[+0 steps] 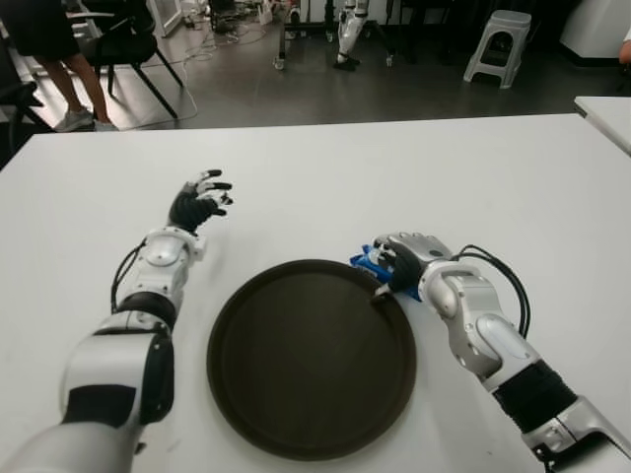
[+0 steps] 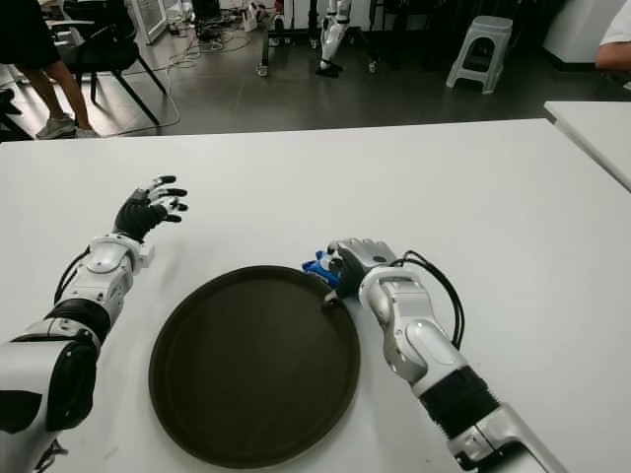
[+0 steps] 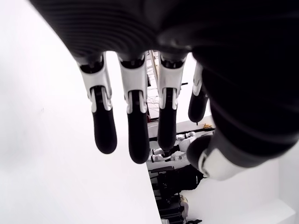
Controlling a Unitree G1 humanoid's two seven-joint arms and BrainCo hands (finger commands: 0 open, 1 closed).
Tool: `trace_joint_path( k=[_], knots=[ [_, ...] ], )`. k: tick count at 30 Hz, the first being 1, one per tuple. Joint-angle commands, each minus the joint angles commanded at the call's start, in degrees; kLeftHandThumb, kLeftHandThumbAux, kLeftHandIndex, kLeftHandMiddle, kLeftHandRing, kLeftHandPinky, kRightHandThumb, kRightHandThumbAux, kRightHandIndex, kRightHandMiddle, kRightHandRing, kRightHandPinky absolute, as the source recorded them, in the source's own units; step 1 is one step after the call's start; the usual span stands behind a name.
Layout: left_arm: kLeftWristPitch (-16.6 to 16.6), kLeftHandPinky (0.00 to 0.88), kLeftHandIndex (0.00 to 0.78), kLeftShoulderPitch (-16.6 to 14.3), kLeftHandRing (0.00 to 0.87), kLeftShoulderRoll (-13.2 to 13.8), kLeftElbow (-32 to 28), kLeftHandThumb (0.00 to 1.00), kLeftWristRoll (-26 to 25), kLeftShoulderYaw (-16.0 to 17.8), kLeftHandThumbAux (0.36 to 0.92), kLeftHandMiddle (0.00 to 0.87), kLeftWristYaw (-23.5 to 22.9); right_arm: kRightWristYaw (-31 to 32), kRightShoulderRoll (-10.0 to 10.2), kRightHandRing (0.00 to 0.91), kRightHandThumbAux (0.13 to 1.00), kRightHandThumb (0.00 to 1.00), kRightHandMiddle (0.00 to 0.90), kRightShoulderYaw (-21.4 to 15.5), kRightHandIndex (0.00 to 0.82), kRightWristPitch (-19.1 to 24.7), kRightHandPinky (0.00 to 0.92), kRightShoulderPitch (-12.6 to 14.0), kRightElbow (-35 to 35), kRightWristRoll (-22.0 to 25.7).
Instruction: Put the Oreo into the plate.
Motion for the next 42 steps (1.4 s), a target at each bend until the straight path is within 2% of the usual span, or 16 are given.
trace_joint_path(
  k=[6, 13, 24, 31, 42],
  knots=[
    [-0.2, 0.392, 0.190, 0.1, 0.345, -0.1, -0.1, 0.238, -0.3, 0.2, 0.718, 0.296, -0.4, 0.3, 0.2, 0.244, 0.712, 0.000, 0.221, 0.1, 0.193, 0.1, 0.263, -0.1, 0.4, -0.1],
    [-0.3, 0.410, 0.193, 0.1, 0.356, -0.2, -0.1, 0.254, -0.5, 0.4, 0.692, 0.305, -0.6, -0.3, 0.3, 0.250, 0.717, 0.000, 0.230, 0.4, 0.214, 0.0, 0.261, 0.0, 0.7, -0.4],
    [-0.1, 0.411, 0.189, 0.0, 0.366, -0.1, -0.1, 0.236, 0.1, -0.1, 0.679, 0.311, 0.3, -0.2, 0.0, 0.264, 0.705, 0.000, 0.241, 1.2, 0.220, -1.0, 0.282, -0.6, 2.1, -0.7],
    [0.2, 0.392, 0.189, -0.1, 0.350, 0.0, -0.1, 0.219, 0.2, -0.3, 0.681, 0.302, 0.5, 0.5, 0.2, 0.243, 0.706, 0.000, 0.223, 1.2, 0.190, 0.2, 0.244, -0.5, 1.3, -0.8],
    [-0.3, 0.395, 0.188, 0.1, 0.352, 0.1, -0.2, 0.215, 0.6, -0.9, 0.682, 0.303, 0.8, 0.6, 0.8, 0.243, 0.690, 0.000, 0.220, 1.3, 0.197, 1.5, 0.260, -0.5, 1.2, -0.7]
  ],
)
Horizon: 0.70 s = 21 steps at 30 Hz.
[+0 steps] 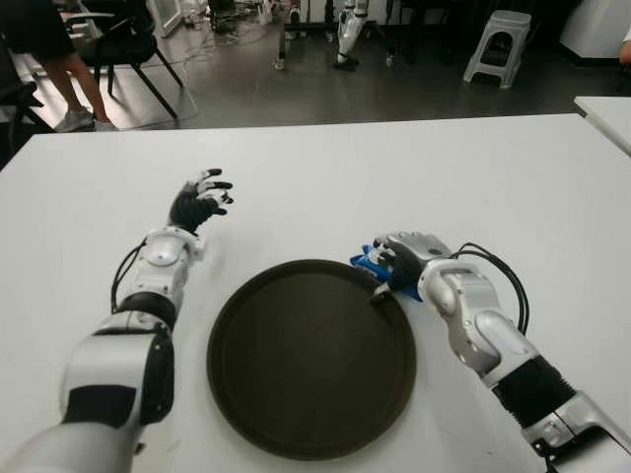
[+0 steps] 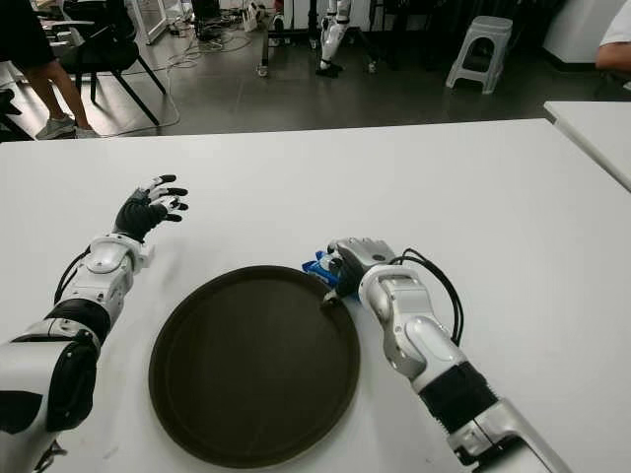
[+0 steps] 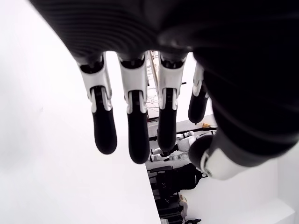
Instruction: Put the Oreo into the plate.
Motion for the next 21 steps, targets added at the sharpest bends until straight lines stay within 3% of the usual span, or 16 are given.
trace_joint_path(
  k=[21],
  knots=[
    [0.2, 0.397, 0.194, 0.1, 0.351, 0.1, 0.0, 0.224, -0.6, 0.4, 0.685, 0.305, -1.2, -1.0, -0.2, 0.246, 0.688, 0.000, 0.228, 0.1, 0.217, -1.2, 0.249, -0.6, 2.4, 0.7]
  ],
)
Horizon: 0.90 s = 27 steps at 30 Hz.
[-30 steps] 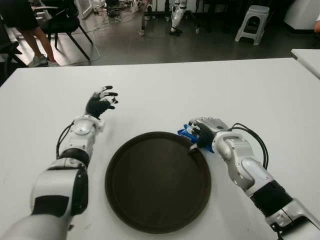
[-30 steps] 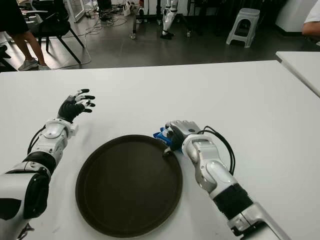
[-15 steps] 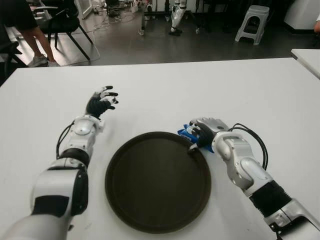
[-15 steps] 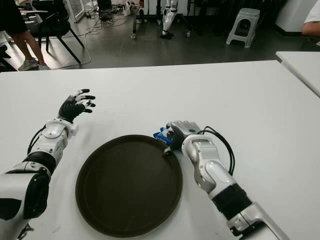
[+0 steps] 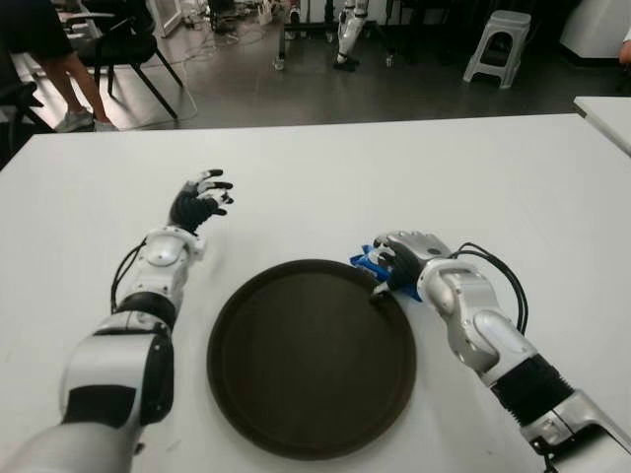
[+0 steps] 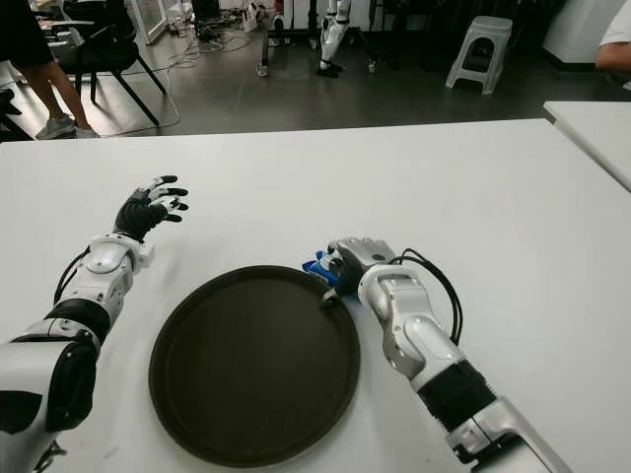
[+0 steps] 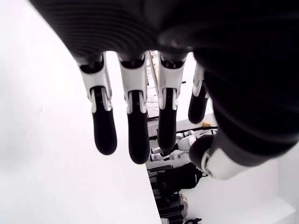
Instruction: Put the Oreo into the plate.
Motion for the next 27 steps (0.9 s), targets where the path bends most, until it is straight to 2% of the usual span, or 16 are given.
trace_joint_path(
  k=[10, 27],
  knots=[
    [0.1, 0.402, 0.194, 0.0, 0.357, -0.2, -0.1, 0.252, -0.2, 0.3, 0.688, 0.308, 0.5, -1.4, -0.1, 0.261, 0.697, 0.000, 0.250, -0.3, 0.244, -1.5, 0.250, -0.2, 1.3, 0.4],
    [-0.2, 0.398, 0.189, 0.3, 0.349, -0.1, -0.4, 0.231, 0.1, -0.1, 0.688, 0.303, 0.6, -0.4, -0.1, 0.254, 0.695, 0.000, 0.237, -0.2, 0.230, -0.7, 0.265, -0.7, 1.6, 1.0]
  ],
)
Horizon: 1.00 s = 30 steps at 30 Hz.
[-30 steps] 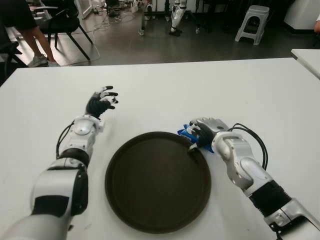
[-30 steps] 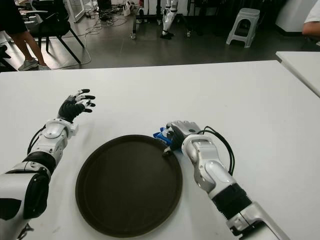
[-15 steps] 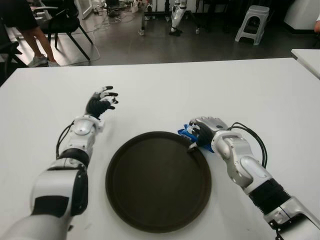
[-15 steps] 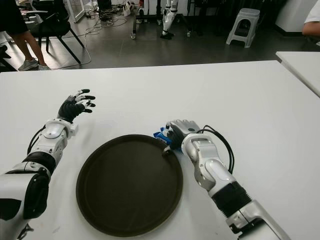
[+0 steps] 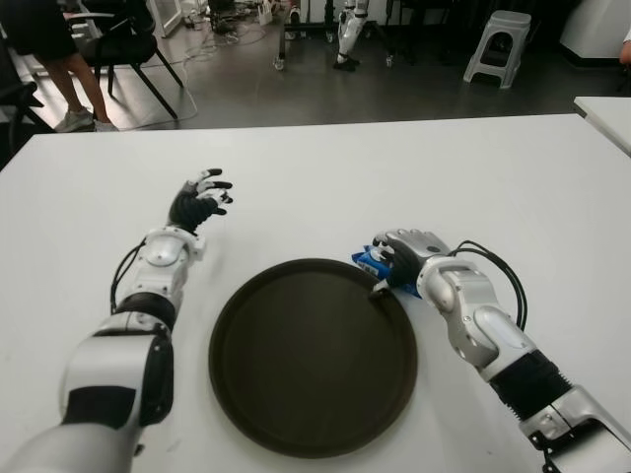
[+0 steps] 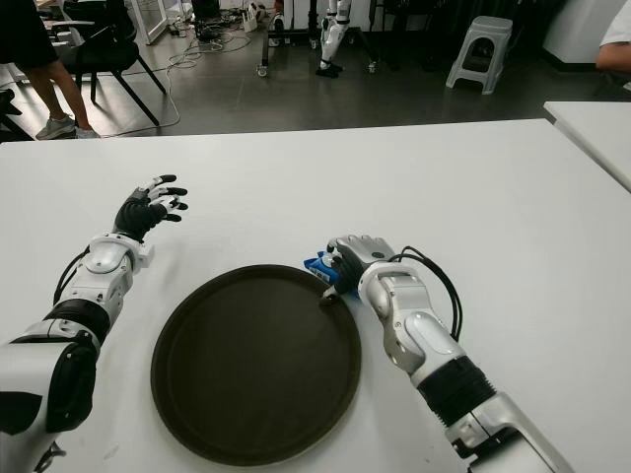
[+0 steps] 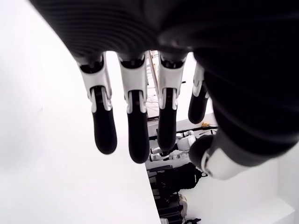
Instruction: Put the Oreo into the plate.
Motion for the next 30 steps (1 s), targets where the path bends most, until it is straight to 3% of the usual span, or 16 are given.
trace_joint_path(
  k=[9, 30],
  knots=[
    [0.2, 0.426, 0.188, 0.0, 0.370, -0.2, -0.2, 0.254, -0.7, 0.5, 0.687, 0.316, -0.9, 0.4, 0.3, 0.271, 0.678, 0.000, 0.249, 0.5, 0.241, 0.5, 0.296, -0.6, 1.8, -0.1],
    [0.5, 0.421, 0.185, 0.1, 0.370, -0.3, -0.4, 0.266, -1.1, 0.8, 0.694, 0.315, -0.9, 0.7, -0.1, 0.243, 0.679, 0.000, 0.226, 1.8, 0.223, -0.7, 0.251, -1.5, 4.1, -0.2]
  ],
)
